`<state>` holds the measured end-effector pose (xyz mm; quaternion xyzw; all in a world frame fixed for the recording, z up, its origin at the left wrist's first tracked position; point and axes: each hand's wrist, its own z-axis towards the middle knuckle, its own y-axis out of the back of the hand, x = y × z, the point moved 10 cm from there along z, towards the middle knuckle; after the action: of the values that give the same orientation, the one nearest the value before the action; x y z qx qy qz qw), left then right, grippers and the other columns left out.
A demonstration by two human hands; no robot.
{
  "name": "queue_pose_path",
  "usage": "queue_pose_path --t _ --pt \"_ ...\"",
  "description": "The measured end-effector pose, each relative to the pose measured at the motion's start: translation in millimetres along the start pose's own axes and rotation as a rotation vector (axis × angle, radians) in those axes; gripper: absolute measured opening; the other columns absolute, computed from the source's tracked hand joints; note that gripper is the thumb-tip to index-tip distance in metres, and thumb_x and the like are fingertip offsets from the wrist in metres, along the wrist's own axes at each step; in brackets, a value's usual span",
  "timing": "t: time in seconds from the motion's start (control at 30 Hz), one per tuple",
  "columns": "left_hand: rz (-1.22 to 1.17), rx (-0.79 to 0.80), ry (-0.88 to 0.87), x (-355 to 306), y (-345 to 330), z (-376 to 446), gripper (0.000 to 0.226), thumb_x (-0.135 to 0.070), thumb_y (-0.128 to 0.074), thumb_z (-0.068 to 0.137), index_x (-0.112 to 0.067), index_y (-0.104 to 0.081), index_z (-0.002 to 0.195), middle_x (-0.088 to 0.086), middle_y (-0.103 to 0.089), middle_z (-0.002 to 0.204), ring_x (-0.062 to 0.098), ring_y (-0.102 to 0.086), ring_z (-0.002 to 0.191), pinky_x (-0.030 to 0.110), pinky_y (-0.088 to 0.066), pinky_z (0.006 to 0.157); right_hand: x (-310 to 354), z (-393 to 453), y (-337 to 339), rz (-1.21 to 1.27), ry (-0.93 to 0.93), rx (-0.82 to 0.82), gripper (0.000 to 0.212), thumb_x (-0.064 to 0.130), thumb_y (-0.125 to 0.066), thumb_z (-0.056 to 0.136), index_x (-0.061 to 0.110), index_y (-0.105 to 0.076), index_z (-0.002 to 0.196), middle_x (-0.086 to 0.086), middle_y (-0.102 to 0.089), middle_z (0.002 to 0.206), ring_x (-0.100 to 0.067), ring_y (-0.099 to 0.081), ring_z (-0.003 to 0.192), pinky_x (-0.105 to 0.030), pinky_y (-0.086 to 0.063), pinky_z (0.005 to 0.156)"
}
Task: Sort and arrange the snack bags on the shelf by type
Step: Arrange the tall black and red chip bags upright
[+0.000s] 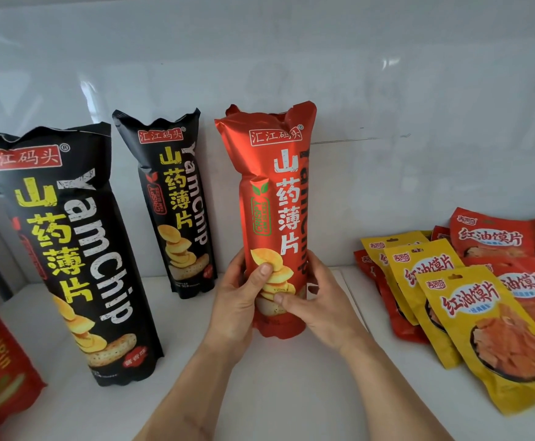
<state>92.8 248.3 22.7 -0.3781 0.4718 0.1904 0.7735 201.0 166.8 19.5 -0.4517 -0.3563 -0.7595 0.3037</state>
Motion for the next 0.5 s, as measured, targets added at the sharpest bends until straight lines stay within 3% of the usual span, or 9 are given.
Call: queue_pose_path --t 0.17,0.3,0.4,0.47,0.5 --pt "0.043 -0.008 -0.023 -5.1 -3.4 -1.4 0.041 -0.017 -0.066 0.080 -0.018 -0.064 0.121 0.003 -0.078 0.105 0.016 -0.076 0.093 0.025 -0.060 0.070 -4.1 1.3 0.5 0.031 -0.008 0.000 0.063 0.032 -0.084 0.076 0.062 -0.042 0.114 0.027 -0.055 0.121 0.026 -0.052 0.098 0.000 -0.045 0.068" --pt "0.095 -0.026 -0.020 -6.8 0.7 -4.4 0.048 -0.020 -0.078 0.081 -0.019 -0.062 0.126 0.000 -0.078 0.110 0.014 -0.075 0.098 0.022 -0.059 0.073 -6.3 0.5 -2.9 0.034 -0.027 0.020 0.061 0.043 -0.084 0.073 0.066 -0.041 0.111 0.031 -0.053 0.121 0.018 -0.055 0.103 -0.003 -0.047 0.068" --pt "0.207 -0.037 -0.037 -9.3 5.4 -5.7 0.033 -0.020 -0.069 0.087 -0.023 -0.063 0.120 -0.008 -0.078 0.106 0.007 -0.074 0.097 0.018 -0.057 0.073 -6.1 0.4 -3.5 0.024 -0.048 0.026 0.062 0.050 -0.083 0.068 0.067 -0.040 0.109 0.032 -0.052 0.120 0.021 -0.052 0.100 0.000 -0.044 0.067" --pt "0.280 -0.057 -0.037 -9.6 12.1 -8.9 0.036 -0.025 -0.069 0.089 -0.023 -0.063 0.124 -0.009 -0.077 0.110 0.005 -0.072 0.100 0.016 -0.056 0.074 -5.9 -0.9 -2.1 0.025 -0.047 0.010 0.067 0.047 -0.086 0.067 0.066 -0.042 0.114 0.029 -0.052 0.125 0.022 -0.051 0.104 0.000 -0.043 0.073" --pt "0.324 -0.074 -0.034 -9.7 17.2 -11.2 0.044 -0.033 -0.071 0.087 -0.023 -0.061 0.129 -0.008 -0.075 0.115 0.005 -0.071 0.105 0.016 -0.056 0.075 -7.4 -1.8 -0.6 0.001 -0.052 -0.002 0.077 0.051 -0.086 0.066 0.062 -0.039 0.126 0.024 -0.050 0.133 0.018 -0.048 0.115 -0.004 -0.042 0.083"
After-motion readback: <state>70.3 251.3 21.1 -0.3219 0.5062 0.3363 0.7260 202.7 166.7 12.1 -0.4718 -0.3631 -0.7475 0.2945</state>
